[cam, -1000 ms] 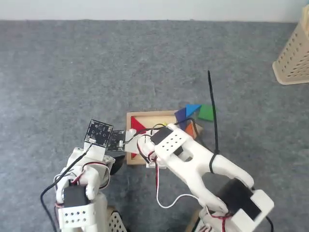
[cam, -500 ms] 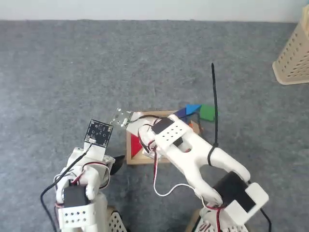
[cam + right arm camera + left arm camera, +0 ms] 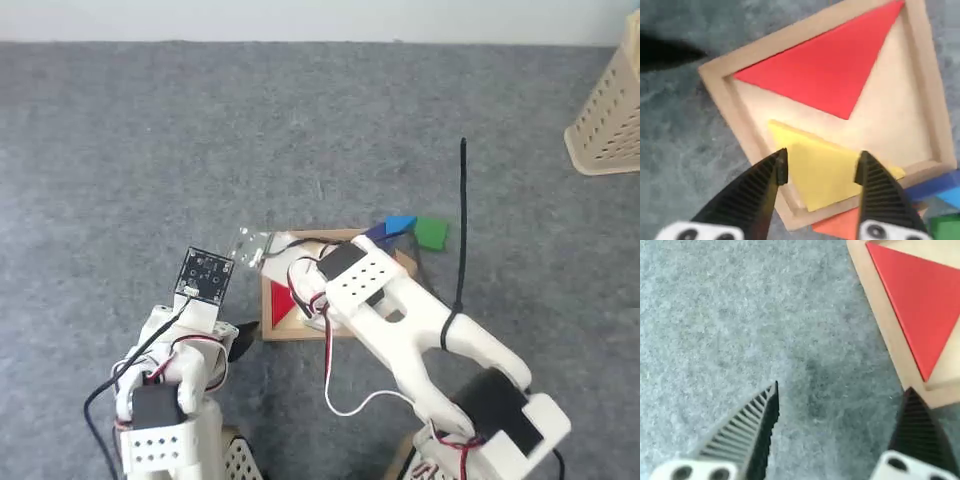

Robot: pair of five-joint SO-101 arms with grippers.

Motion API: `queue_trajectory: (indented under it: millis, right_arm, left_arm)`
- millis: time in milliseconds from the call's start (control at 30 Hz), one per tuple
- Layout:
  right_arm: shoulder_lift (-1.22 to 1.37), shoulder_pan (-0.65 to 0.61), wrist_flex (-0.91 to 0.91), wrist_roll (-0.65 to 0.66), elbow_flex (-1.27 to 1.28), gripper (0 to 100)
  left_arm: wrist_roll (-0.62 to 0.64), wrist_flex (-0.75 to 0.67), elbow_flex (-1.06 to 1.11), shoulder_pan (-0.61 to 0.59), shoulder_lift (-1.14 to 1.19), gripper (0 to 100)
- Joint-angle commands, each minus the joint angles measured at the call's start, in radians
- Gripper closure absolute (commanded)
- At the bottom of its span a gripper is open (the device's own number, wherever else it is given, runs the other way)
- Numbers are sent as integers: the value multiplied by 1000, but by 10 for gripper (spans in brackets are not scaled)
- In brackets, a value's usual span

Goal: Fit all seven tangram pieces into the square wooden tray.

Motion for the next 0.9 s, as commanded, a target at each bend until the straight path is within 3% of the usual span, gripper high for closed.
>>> queue_trajectory:
  millis: [0,167,667,867]
  right_arm:
    - [-56,-5,1,68,-6,716]
    - [2,-5,-68,121,25,716]
    - [176,-16,-101,124,-15,719]
    - [177,-16,-101,124,-15,869]
  left_arm:
    - [-5,0,-5,5,-14,647]
    - [-5,0,-5,5,-14,647]
    - [-5,0,-5,5,-14,647]
    - [-5,0,-5,5,-14,647]
